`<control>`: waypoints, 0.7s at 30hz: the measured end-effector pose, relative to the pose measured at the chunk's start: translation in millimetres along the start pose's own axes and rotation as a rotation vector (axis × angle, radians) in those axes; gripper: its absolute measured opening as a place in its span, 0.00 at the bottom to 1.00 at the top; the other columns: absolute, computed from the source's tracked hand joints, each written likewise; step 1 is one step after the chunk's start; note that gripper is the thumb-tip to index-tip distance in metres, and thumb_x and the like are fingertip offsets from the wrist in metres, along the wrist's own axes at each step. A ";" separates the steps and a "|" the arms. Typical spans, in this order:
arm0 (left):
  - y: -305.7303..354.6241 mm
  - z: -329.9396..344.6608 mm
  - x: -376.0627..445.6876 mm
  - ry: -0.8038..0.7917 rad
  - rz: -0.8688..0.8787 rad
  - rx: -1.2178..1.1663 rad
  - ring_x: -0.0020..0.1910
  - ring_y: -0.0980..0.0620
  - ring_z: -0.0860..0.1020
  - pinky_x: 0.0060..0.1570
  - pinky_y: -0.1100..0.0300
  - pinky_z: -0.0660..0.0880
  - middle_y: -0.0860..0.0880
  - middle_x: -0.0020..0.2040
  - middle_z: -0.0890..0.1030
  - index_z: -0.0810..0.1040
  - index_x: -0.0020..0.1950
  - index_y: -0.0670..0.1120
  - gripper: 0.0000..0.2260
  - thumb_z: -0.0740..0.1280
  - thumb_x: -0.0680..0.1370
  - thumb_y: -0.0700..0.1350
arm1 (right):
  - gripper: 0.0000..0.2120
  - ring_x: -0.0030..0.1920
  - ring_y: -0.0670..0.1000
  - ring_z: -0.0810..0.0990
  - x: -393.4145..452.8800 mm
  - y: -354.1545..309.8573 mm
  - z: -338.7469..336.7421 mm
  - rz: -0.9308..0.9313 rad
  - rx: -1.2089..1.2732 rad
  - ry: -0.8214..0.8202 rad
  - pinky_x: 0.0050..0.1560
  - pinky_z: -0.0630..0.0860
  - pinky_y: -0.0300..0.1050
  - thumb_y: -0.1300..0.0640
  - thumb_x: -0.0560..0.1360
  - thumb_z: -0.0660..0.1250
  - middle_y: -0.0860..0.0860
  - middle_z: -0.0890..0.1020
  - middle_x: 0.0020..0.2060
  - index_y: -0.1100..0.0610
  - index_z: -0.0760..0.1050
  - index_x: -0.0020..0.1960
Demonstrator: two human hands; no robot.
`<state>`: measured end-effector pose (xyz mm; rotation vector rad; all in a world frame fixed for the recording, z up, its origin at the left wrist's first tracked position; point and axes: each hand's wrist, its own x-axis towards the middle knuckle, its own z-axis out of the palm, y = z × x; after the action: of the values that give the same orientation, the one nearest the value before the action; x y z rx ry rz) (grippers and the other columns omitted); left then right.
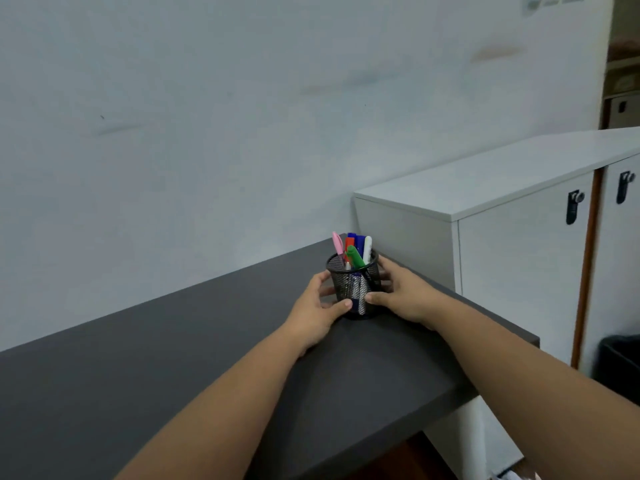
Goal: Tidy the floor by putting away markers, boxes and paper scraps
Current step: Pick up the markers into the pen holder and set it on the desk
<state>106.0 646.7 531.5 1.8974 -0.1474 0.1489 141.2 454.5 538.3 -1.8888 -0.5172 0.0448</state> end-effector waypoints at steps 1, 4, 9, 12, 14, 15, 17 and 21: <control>-5.5 -2.8 11.5 0.023 -0.005 0.019 0.59 0.48 0.80 0.62 0.49 0.76 0.46 0.66 0.77 0.64 0.74 0.47 0.29 0.71 0.76 0.37 | 0.38 0.62 0.49 0.77 14.4 1.9 0.6 0.013 -0.013 -0.008 0.65 0.72 0.46 0.63 0.73 0.71 0.48 0.76 0.60 0.44 0.58 0.76; -21.5 -9.8 45.6 0.114 -0.015 0.029 0.57 0.51 0.81 0.62 0.52 0.76 0.46 0.64 0.79 0.67 0.73 0.47 0.28 0.72 0.75 0.38 | 0.38 0.61 0.50 0.79 55.0 10.9 2.8 0.042 -0.095 0.001 0.66 0.73 0.50 0.58 0.72 0.72 0.51 0.79 0.61 0.44 0.58 0.76; -40.4 -29.0 101.6 0.212 -0.022 0.039 0.56 0.53 0.81 0.63 0.53 0.74 0.50 0.58 0.82 0.73 0.66 0.53 0.22 0.72 0.75 0.41 | 0.33 0.53 0.49 0.83 116.1 33.6 12.5 0.085 -0.146 0.142 0.65 0.74 0.48 0.54 0.73 0.72 0.51 0.83 0.55 0.48 0.64 0.75; -46.2 -38.3 125.7 0.254 -0.026 0.052 0.55 0.56 0.80 0.56 0.63 0.72 0.51 0.56 0.82 0.74 0.65 0.53 0.20 0.72 0.75 0.42 | 0.29 0.54 0.49 0.83 146.1 39.1 18.8 0.079 -0.169 0.167 0.64 0.74 0.47 0.56 0.74 0.71 0.50 0.84 0.54 0.48 0.68 0.72; -48.9 -40.9 138.0 0.278 -0.035 0.061 0.53 0.57 0.79 0.53 0.65 0.71 0.52 0.56 0.82 0.74 0.66 0.52 0.20 0.72 0.76 0.42 | 0.28 0.56 0.49 0.82 161.0 41.9 21.9 0.078 -0.153 0.193 0.64 0.73 0.47 0.56 0.74 0.71 0.50 0.85 0.54 0.47 0.69 0.72; -51.1 -41.9 144.5 0.290 -0.037 0.066 0.53 0.56 0.79 0.54 0.64 0.72 0.52 0.55 0.82 0.74 0.66 0.52 0.20 0.72 0.75 0.42 | 0.27 0.57 0.49 0.82 168.0 43.7 23.4 0.081 -0.145 0.206 0.64 0.73 0.46 0.56 0.74 0.71 0.50 0.85 0.54 0.47 0.69 0.72; -56.1 -44.1 157.3 0.308 -0.043 0.072 0.54 0.56 0.80 0.59 0.59 0.74 0.52 0.55 0.83 0.75 0.65 0.53 0.20 0.72 0.75 0.43 | 0.27 0.57 0.50 0.81 180.7 47.1 25.6 0.096 -0.129 0.222 0.63 0.73 0.44 0.57 0.74 0.70 0.50 0.85 0.54 0.47 0.70 0.71; -63.0 -48.8 180.5 0.331 -0.070 0.064 0.55 0.55 0.80 0.59 0.59 0.74 0.51 0.56 0.83 0.75 0.66 0.52 0.20 0.73 0.75 0.43 | 0.28 0.56 0.50 0.81 204.9 50.0 29.0 0.102 -0.111 0.210 0.62 0.74 0.45 0.58 0.74 0.70 0.51 0.84 0.55 0.47 0.68 0.72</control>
<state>293.2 708.1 520.6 1.9100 0.1489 0.4204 334.8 542.2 526.1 -1.9996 -0.2850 -0.1163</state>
